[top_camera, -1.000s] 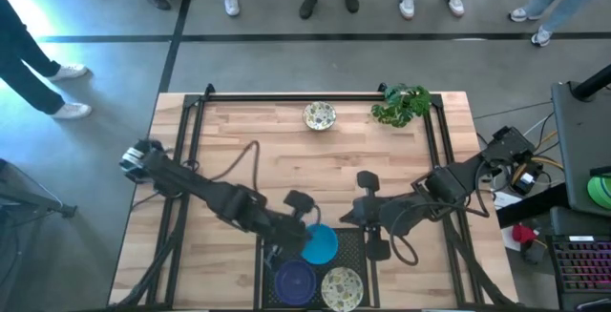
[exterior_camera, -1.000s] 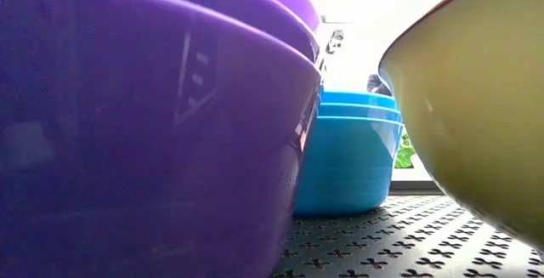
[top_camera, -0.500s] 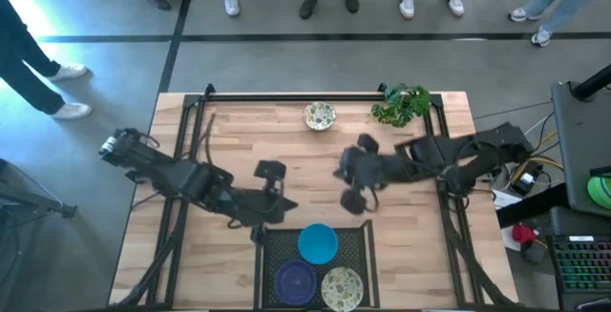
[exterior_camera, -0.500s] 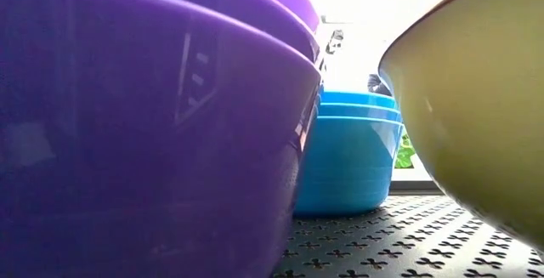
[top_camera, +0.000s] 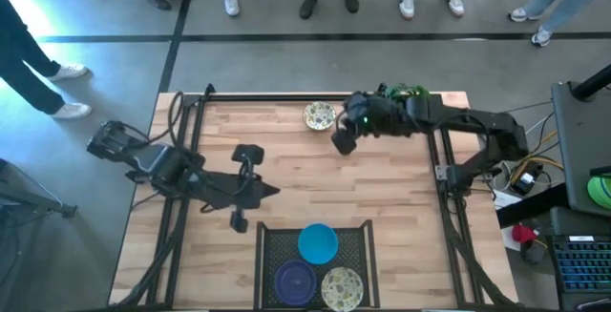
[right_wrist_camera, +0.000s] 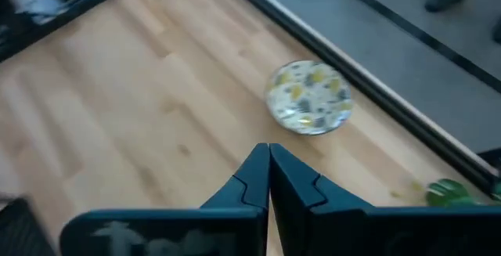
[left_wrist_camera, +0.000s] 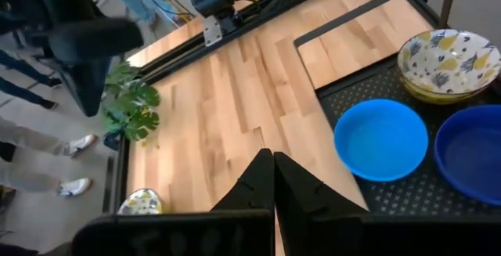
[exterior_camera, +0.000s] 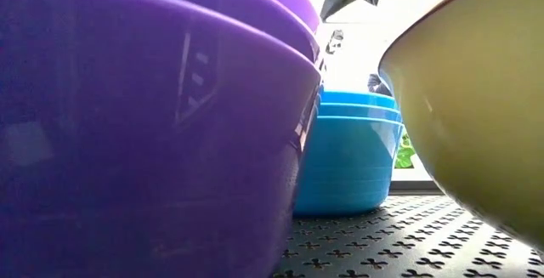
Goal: Pick & Place Mini bowls
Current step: Stack the white patterned bowl on top of the white patterned bowls on the shelf
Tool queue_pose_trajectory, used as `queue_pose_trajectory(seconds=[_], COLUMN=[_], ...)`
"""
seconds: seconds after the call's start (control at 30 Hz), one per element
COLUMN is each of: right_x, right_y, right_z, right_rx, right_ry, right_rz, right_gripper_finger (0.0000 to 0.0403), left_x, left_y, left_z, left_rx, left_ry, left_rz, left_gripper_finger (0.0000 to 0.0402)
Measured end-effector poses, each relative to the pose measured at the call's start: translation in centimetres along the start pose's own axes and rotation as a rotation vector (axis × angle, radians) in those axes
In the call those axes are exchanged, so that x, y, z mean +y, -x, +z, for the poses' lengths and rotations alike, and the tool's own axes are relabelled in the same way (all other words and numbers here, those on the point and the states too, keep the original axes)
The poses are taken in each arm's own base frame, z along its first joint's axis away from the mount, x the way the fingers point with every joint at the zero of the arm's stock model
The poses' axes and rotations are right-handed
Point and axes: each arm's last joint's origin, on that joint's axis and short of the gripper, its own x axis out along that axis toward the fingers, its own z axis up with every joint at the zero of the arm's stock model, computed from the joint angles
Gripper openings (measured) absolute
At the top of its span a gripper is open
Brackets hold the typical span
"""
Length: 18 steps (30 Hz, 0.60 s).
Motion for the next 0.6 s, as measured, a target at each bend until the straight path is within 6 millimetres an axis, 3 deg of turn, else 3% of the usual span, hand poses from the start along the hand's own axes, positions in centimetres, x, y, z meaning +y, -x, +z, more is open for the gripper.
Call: queue_pose_trajectory(seconds=[0.27,0.6], right_x=[-2.6,-4.8], right_y=[-2.8,-6.7], right_z=[1.4,2.1], right_rx=[0.018,0.072], right_ry=[-0.072,-0.18], right_rz=[-0.093,-0.184], right_gripper_finger=[0.0017,0.0108], left_x=[1.0,1.4], left_y=[1.8,2.6], left_z=[-0.8,-1.2], left_rx=[0.017,0.029], left_ry=[-0.015,-0.017], left_rz=[0.041,0.067], left_gripper_finger=[0.0,0.0])
